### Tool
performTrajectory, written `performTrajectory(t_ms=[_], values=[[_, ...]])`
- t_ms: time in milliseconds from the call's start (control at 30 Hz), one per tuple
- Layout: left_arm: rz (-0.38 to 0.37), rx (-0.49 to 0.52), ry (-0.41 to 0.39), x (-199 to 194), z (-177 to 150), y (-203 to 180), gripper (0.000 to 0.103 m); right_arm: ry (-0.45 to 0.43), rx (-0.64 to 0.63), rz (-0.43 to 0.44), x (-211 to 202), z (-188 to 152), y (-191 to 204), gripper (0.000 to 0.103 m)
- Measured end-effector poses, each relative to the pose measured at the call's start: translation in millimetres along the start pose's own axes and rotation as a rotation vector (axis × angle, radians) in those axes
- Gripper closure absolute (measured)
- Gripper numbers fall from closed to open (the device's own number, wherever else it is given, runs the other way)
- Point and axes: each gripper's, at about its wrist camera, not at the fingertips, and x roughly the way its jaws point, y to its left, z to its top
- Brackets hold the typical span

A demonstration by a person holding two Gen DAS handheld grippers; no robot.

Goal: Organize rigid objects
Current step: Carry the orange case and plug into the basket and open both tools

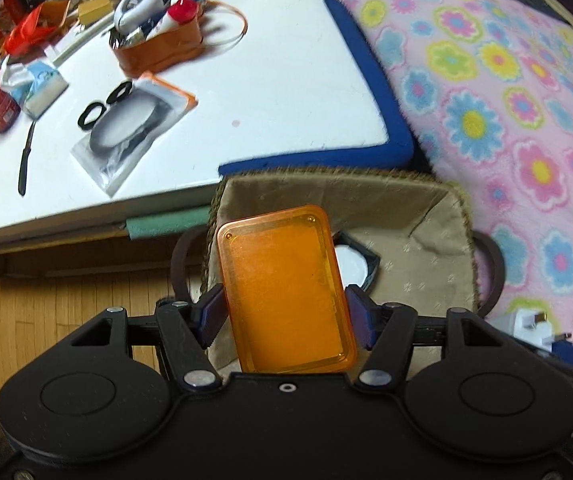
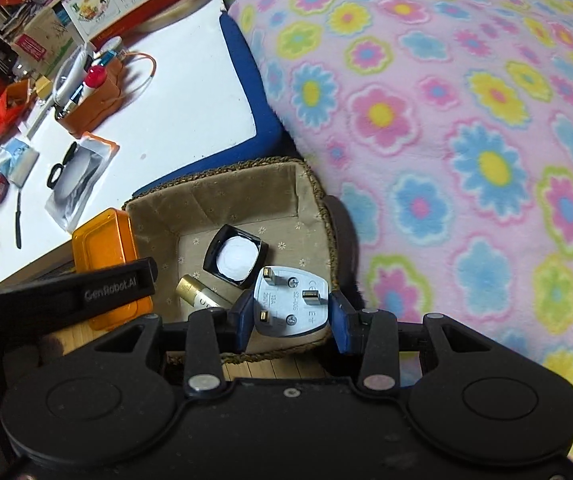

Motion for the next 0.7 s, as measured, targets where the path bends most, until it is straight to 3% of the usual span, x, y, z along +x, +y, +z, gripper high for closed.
performTrajectory(t_ms=[333,700], values=[[-0.029,0.002,0.047,11.1,-1.1,2.5,0.044,0.08,0.003,-0.029,39.2,1.6,5.6,0.064],[-0.021,-0.016,0.074,16.3,1.1,4.6,0.043,0.087,0.001,-0.028,47.2,8.6,9.0,0.064]])
